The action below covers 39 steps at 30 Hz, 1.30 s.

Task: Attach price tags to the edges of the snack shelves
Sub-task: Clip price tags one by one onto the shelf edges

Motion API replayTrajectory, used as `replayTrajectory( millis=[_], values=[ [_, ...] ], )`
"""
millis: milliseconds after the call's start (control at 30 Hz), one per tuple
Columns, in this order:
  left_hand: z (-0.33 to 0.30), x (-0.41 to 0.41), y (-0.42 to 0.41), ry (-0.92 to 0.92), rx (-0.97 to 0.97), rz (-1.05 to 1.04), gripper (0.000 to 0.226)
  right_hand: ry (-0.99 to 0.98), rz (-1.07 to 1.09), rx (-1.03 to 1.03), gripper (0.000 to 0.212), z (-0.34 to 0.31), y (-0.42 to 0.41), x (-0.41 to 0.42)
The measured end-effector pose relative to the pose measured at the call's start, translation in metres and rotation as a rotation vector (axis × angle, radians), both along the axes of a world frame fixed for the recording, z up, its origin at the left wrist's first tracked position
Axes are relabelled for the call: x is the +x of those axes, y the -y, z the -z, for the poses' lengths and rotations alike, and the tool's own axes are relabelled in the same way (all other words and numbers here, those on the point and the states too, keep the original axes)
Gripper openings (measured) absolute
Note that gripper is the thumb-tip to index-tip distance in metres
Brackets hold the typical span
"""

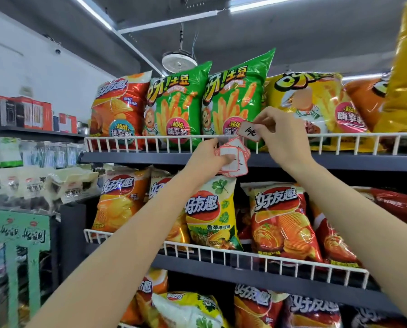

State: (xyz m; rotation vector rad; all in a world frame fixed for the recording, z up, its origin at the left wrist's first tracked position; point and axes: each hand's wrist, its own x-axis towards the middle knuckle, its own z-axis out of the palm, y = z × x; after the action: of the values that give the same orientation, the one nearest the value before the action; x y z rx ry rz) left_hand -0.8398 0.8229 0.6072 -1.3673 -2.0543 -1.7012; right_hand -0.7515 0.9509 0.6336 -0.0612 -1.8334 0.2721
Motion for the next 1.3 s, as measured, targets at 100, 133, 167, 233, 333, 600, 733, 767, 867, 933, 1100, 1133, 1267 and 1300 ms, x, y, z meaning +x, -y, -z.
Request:
replayTrajectory(
  millis=[100, 133, 167, 233, 333, 600, 733, 767, 867, 933, 1100, 1133, 1267, 1300],
  values=[
    [0.001, 0.005, -0.001, -0.011, -0.005, 0.016, 0.041, -0.007, 0.008, 0.007, 0.007, -0.001, 0.001, -0.001],
    [0.001, 0.005, -0.003, -0.010, -0.008, 0.018, 0.042, -0.008, 0.010, 0.010, 0.007, -0.001, 0.001, -0.001],
    [0.002, 0.005, -0.004, -0.003, -0.007, 0.016, 0.043, -0.009, 0.011, 0.014, 0.008, -0.001, 0.001, -0.001],
    [0.001, 0.004, -0.005, 0.021, 0.014, 0.005, 0.045, -0.013, 0.013, 0.021, 0.008, 0.000, 0.001, -0.002],
    [0.001, 0.001, -0.006, 0.060, 0.053, 0.010, 0.044, -0.007, 0.021, 0.016, 0.008, -0.001, 0.000, -0.003],
    [0.006, -0.005, 0.004, 0.044, 0.021, 0.016, 0.054, -0.013, 0.036, 0.053, 0.013, -0.007, 0.000, -0.013],
    [0.009, -0.014, 0.013, 0.039, 0.024, 0.030, 0.051, -0.032, 0.061, 0.109, 0.016, -0.007, 0.003, -0.016],
    [0.010, -0.016, 0.016, 0.032, 0.011, 0.034, 0.049, -0.048, 0.069, 0.126, 0.017, -0.008, 0.004, -0.017],
    [0.014, -0.021, 0.022, 0.028, -0.015, 0.076, 0.049, -0.052, 0.079, 0.184, 0.017, -0.012, 0.006, -0.019],
    [0.014, -0.024, 0.025, 0.032, -0.023, 0.093, 0.052, 0.014, 0.117, 0.243, 0.016, -0.013, 0.006, -0.023],
    [0.012, -0.029, 0.028, 0.013, -0.058, 0.094, 0.055, 0.154, 0.196, 0.323, 0.014, -0.012, 0.006, -0.029],
    [0.012, -0.029, 0.028, 0.008, -0.063, 0.095, 0.056, 0.162, 0.197, 0.338, 0.013, -0.012, 0.006, -0.029],
    [0.012, -0.029, 0.028, 0.006, -0.058, 0.102, 0.056, 0.206, 0.195, 0.367, 0.011, -0.009, 0.008, -0.029],
    [0.011, -0.029, 0.027, 0.008, -0.055, 0.102, 0.056, 0.204, 0.207, 0.364, 0.012, -0.007, 0.008, -0.029]
  ],
)
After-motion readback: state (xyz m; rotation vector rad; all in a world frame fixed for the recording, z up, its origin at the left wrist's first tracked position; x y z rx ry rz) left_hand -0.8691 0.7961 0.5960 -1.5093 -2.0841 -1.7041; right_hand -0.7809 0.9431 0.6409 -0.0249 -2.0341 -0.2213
